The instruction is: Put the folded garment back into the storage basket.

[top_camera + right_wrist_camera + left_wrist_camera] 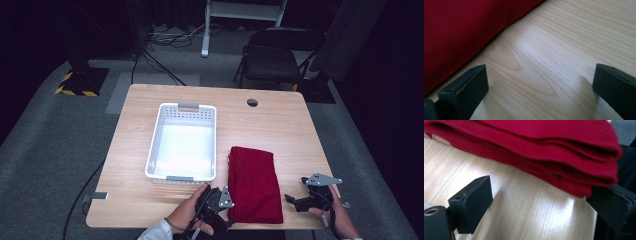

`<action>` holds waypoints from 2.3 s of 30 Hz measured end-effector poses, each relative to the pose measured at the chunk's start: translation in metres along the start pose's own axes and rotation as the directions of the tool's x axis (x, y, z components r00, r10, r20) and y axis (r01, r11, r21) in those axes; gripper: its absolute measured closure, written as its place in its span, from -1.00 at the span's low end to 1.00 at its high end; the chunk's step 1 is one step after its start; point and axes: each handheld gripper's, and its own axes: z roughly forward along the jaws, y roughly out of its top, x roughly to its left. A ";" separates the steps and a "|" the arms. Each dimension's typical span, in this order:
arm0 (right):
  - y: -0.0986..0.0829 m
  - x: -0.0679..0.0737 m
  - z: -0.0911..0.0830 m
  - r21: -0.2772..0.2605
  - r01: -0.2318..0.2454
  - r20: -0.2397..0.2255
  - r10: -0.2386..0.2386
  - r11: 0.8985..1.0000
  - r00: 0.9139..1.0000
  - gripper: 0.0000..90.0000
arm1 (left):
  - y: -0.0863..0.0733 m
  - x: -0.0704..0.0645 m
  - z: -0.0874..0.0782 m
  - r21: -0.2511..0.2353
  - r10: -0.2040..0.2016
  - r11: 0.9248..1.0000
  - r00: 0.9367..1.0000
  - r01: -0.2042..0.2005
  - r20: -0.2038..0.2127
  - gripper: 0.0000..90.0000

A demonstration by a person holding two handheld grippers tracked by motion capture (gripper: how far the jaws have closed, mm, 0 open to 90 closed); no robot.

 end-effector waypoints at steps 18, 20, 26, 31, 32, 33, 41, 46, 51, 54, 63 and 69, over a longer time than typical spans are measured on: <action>0.000 0.000 0.000 0.000 0.000 0.000 0.000 1.000 1.000 -0.99 | 0.011 -0.003 0.012 -0.012 -0.014 1.000 1.000 0.014 -0.016 -0.91; 0.000 0.000 0.000 0.000 0.000 0.000 0.000 1.000 1.000 -0.99 | 0.011 -0.003 0.012 -0.019 -0.014 1.000 1.000 0.014 -0.018 -0.91; 0.000 0.000 0.000 0.000 0.000 0.000 0.000 1.000 1.000 -0.99 | 0.012 -0.003 0.012 -0.023 -0.014 1.000 1.000 0.014 -0.016 -0.85; 0.000 0.000 0.000 0.000 0.000 0.000 0.000 1.000 1.000 -0.99 | 0.013 -0.006 0.010 -0.048 -0.006 0.999 1.000 0.005 -0.014 -0.56; 0.000 0.000 0.000 0.000 0.000 0.000 0.000 1.000 1.000 -0.99 | 0.013 -0.008 0.009 -0.053 -0.007 0.999 1.000 0.006 -0.013 -0.44; 0.000 0.000 0.000 0.000 0.000 0.000 0.000 1.000 1.000 -0.99 | 0.013 -0.008 0.009 -0.053 -0.003 0.999 1.000 0.002 -0.013 -0.37; 0.000 0.000 0.000 0.000 0.000 0.000 0.000 1.000 1.000 -0.99 | 0.014 -0.012 0.007 -0.053 0.011 0.999 1.000 -0.011 -0.003 0.06; 0.002 -0.001 0.001 0.006 0.007 -0.006 -0.007 1.000 1.000 -0.99 | 0.014 -0.012 0.007 -0.057 0.012 0.998 1.000 -0.012 -0.001 0.07; 0.003 -0.002 0.001 0.017 0.010 -0.008 -0.010 1.000 1.000 -0.99 | 0.013 -0.011 0.008 -0.070 0.017 0.997 1.000 -0.017 0.003 0.07; 0.004 -0.002 0.001 0.025 0.017 -0.009 -0.017 1.000 1.000 -0.99 | 0.013 -0.011 0.009 -0.078 0.016 0.997 1.000 -0.016 0.003 0.07; 0.012 -0.003 -0.005 0.021 0.043 0.020 -0.043 0.999 0.999 -0.94 | 0.011 -0.010 0.009 -0.085 0.021 0.996 1.000 -0.021 0.007 0.06; 0.017 -0.006 -0.008 0.014 0.046 0.033 -0.047 0.999 0.998 -0.94 | 0.011 -0.010 0.009 -0.089 0.017 0.996 1.000 -0.017 0.007 0.06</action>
